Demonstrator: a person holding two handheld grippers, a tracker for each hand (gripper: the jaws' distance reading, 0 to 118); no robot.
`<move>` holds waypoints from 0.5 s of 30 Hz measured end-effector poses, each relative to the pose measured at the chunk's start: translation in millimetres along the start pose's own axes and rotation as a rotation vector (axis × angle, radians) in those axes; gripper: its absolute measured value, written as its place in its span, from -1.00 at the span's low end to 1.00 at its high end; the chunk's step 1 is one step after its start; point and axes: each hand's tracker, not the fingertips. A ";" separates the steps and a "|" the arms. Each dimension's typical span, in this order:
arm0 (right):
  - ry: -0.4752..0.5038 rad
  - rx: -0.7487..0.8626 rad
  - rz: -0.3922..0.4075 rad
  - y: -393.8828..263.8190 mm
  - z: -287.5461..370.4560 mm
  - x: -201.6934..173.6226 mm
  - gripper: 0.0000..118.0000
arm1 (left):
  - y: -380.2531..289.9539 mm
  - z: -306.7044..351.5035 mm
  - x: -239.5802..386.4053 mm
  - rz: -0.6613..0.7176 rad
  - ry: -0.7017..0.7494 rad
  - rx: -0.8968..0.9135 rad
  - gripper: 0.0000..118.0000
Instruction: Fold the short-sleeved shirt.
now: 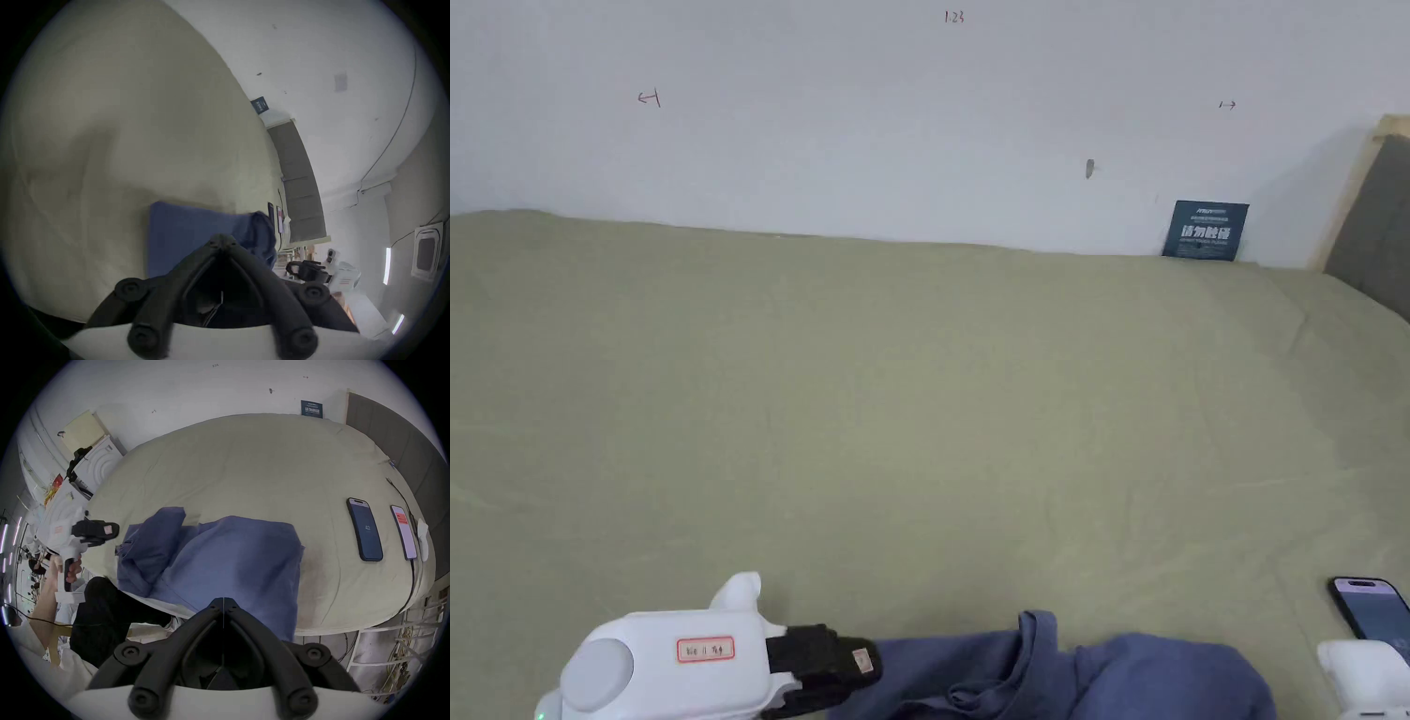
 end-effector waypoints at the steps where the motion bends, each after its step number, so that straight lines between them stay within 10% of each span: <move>1: 0.000 0.000 0.003 0.1 -0.7 -2.2 -1.00 | -4.5 -3.1 -2.0 -0.002 0.001 -0.023 -0.99; 15: 0.004 -0.003 0.027 -1.1 -6.4 -17.0 -1.00 | -83.1 -134.9 41.9 -0.122 -0.040 -0.348 -0.99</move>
